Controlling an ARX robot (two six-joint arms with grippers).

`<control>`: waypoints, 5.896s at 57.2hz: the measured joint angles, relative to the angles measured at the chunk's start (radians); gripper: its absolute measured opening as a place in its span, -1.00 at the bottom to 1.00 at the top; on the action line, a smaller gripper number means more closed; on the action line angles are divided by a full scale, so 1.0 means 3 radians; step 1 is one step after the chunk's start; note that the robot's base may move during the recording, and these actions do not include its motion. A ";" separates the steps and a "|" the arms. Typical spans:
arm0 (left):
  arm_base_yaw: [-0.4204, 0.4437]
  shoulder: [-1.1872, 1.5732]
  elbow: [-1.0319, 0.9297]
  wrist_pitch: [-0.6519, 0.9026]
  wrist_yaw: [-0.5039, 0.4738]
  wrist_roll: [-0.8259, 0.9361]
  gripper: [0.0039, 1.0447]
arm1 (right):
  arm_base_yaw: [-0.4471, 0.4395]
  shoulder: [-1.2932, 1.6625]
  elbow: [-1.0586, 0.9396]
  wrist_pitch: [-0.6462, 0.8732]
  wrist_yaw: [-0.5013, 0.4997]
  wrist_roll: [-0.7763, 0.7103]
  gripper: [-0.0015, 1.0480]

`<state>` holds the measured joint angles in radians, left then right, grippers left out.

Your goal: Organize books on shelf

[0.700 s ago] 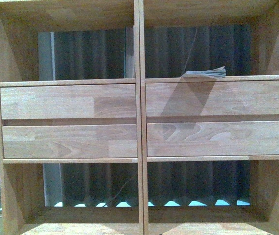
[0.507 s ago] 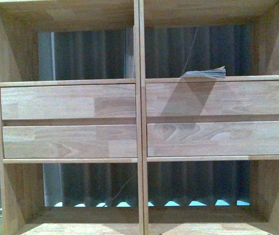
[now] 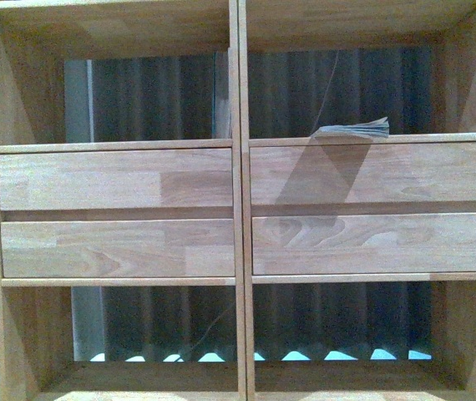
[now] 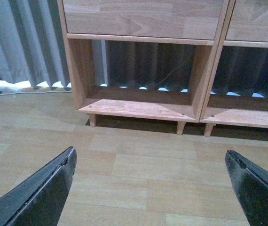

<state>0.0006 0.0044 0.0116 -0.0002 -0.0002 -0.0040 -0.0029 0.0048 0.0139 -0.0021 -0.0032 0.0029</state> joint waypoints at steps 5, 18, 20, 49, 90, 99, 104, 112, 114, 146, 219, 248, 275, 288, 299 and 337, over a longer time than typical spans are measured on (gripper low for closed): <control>0.0000 0.0000 0.0000 0.0000 0.0000 0.0000 0.86 | 0.0000 0.0000 0.0000 0.0000 0.0000 0.0000 0.86; 0.0000 0.0000 0.0000 0.0000 -0.0001 0.0000 0.86 | 0.0000 0.0000 0.0000 0.0000 0.0000 0.0000 0.86; 0.0000 0.0000 0.0000 0.0000 0.0000 0.0000 0.86 | 0.0000 0.0000 0.0000 0.0000 0.0000 0.0000 0.86; 0.0000 0.0000 0.0000 0.0000 -0.0001 0.0000 0.86 | 0.0000 0.0000 0.0000 0.0000 -0.0001 0.0000 0.86; 0.0000 0.0000 0.0000 0.0000 0.0001 0.0001 0.86 | 0.0000 0.0000 0.0000 0.0000 0.0001 0.0001 0.86; 0.0000 0.0000 0.0000 0.0000 0.0001 0.0001 0.86 | 0.0000 0.0000 0.0000 0.0000 0.0001 0.0004 0.86; 0.0000 -0.0001 0.0000 0.0000 -0.0001 0.0000 0.86 | 0.0000 0.0000 0.0000 0.0000 -0.0003 0.0000 0.86; 0.0000 0.0000 0.0000 0.0000 0.0000 0.0000 0.86 | 0.0000 0.0000 0.0000 0.0001 0.0001 0.0000 0.86; 0.0000 0.0000 0.0000 0.0000 -0.0001 0.0000 0.86 | -0.0118 0.0089 0.0056 -0.0148 -0.0401 0.0187 0.86; 0.0000 0.0000 0.0000 0.0000 -0.0001 0.0000 0.86 | -0.0078 0.3754 0.1844 0.1891 -0.1002 0.2780 0.86; 0.0000 0.0000 0.0000 0.0000 0.0000 0.0000 0.86 | 0.0011 0.5392 0.3155 0.2027 -0.0758 0.3120 -0.73; 0.1661 0.2678 0.0285 0.3193 0.2852 -0.1467 0.86 | -0.0251 0.3981 0.2410 0.2427 -0.1564 0.1935 -0.86; 0.1212 0.4674 0.2579 0.2846 0.2591 -0.1605 0.86 | 0.0169 0.3627 0.2543 0.2541 -0.1705 0.1631 -0.86; 0.0680 0.4899 0.3156 0.3000 0.2748 -0.2132 0.86 | 0.0548 0.4011 0.2796 0.2594 -0.1589 0.1574 -0.86; 0.0244 0.4969 0.3239 0.3370 0.2775 -0.2603 0.86 | 0.0735 0.4320 0.3066 0.2555 -0.1518 0.1673 -0.86; -0.0366 0.5114 0.3309 0.4508 0.2703 -0.3529 0.86 | 0.1259 0.4576 0.3375 0.2825 -0.1756 0.2589 -0.86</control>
<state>-0.1093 1.5387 1.0042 1.3521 0.8108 -1.0626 0.3748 1.3777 1.0264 0.8455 -0.5301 0.7795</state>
